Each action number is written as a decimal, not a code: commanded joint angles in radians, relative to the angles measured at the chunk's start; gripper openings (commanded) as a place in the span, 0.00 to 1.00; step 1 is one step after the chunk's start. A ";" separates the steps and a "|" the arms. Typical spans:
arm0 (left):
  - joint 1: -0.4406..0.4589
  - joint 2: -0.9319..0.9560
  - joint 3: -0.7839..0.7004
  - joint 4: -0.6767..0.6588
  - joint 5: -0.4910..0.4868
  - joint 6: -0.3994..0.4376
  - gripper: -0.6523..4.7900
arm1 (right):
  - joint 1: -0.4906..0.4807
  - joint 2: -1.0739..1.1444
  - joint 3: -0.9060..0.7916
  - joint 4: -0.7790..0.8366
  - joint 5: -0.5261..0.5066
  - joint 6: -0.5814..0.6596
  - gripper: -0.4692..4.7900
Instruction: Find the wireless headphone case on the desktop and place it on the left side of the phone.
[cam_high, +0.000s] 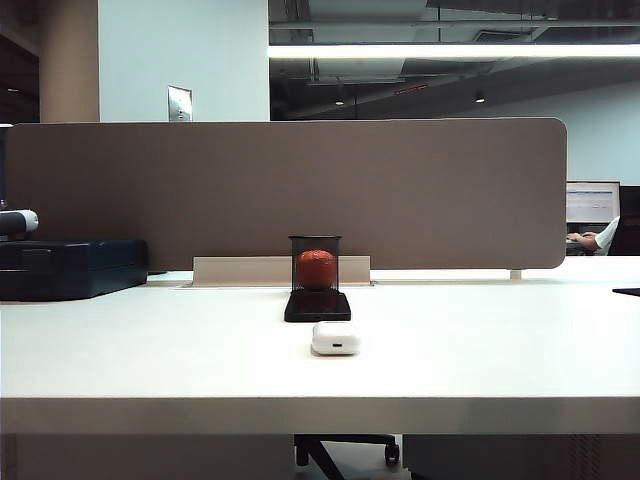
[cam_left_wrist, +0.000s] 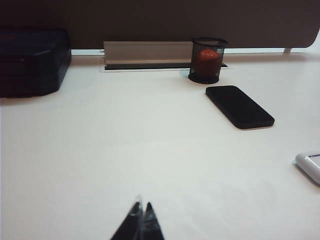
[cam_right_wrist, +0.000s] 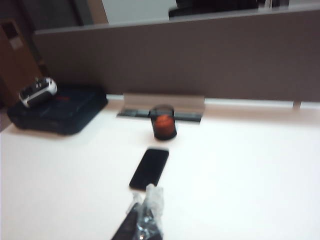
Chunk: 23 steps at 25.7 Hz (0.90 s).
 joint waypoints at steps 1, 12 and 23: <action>0.002 0.001 0.002 0.013 0.006 -0.003 0.11 | 0.002 0.062 0.053 -0.159 -0.013 -0.002 0.09; 0.002 0.001 0.002 0.011 0.006 -0.003 0.11 | 0.120 0.152 0.060 -0.210 -0.203 -0.001 0.09; 0.001 0.001 0.002 0.005 0.024 -0.003 0.11 | 0.519 0.388 0.060 -0.171 -0.063 0.000 0.09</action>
